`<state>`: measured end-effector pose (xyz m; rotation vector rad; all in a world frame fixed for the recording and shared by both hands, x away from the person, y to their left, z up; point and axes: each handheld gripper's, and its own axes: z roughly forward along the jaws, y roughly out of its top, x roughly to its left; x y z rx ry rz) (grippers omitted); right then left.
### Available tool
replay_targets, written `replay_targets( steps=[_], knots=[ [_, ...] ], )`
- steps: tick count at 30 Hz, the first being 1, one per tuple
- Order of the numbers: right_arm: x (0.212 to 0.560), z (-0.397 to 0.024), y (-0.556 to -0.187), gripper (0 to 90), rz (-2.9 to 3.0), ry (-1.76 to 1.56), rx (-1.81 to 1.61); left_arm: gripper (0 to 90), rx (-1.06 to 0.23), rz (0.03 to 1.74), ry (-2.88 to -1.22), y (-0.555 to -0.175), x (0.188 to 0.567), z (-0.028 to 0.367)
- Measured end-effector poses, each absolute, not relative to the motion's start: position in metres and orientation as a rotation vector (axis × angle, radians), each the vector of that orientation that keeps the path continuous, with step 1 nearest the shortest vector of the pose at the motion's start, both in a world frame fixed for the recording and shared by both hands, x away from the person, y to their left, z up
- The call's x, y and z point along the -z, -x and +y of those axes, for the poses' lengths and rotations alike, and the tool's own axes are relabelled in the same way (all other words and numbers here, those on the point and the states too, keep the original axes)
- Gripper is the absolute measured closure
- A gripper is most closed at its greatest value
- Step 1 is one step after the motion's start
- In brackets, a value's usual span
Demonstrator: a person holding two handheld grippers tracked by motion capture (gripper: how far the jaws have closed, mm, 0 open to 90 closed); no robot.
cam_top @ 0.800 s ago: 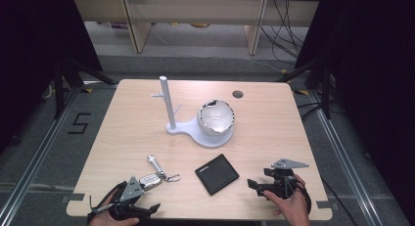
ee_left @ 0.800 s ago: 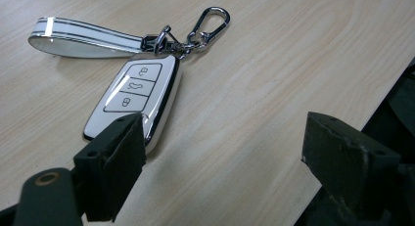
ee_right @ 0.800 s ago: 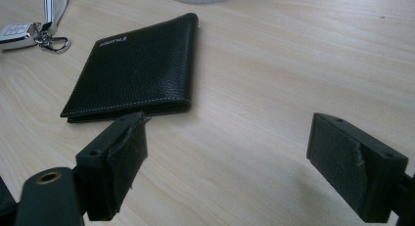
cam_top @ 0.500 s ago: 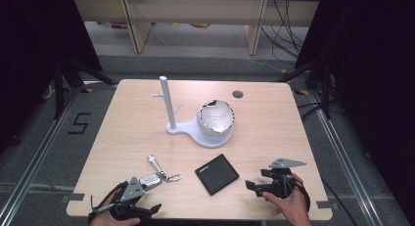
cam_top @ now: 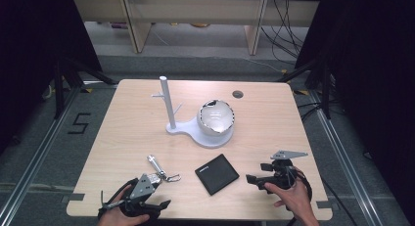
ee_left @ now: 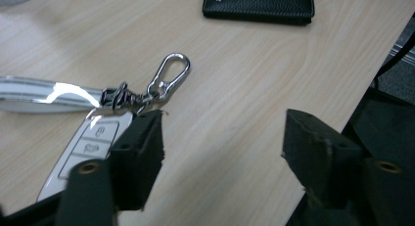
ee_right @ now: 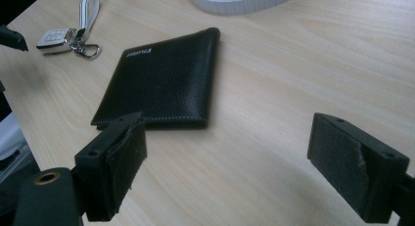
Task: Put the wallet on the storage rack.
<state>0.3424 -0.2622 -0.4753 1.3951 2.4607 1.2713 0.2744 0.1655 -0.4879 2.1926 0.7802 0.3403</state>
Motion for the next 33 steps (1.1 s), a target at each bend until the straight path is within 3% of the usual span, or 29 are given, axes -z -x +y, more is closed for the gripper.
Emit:
replay_targets(
  steps=[4,5,7,12,19,33],
  knots=[
    [0.474,-0.261,-0.350,22.9,2.490,-1.341,-1.292,54.5,-0.353,0.752,-2.222,-0.280,0.487,0.156],
    [0.473,-0.260,-0.352,24.8,2.496,-1.331,-1.302,54.5,-0.352,0.748,-2.229,-0.282,0.487,0.152],
    [0.469,-0.256,-0.357,22.9,2.508,-1.349,-1.261,65.8,-0.348,0.714,-2.268,-0.286,0.487,0.141],
    [0.470,-0.246,-0.366,25.2,2.567,-1.382,-1.245,79.4,-0.331,0.665,-2.291,-0.294,0.488,0.124],
    [0.474,-0.235,-0.383,27.4,2.621,-1.341,-1.207,84.6,-0.289,0.647,-2.311,-0.310,0.491,0.098],
    [0.483,-0.214,-0.402,31.3,2.706,-1.356,-1.168,85.6,-0.240,0.631,-2.339,-0.323,0.497,0.070]
  ],
)
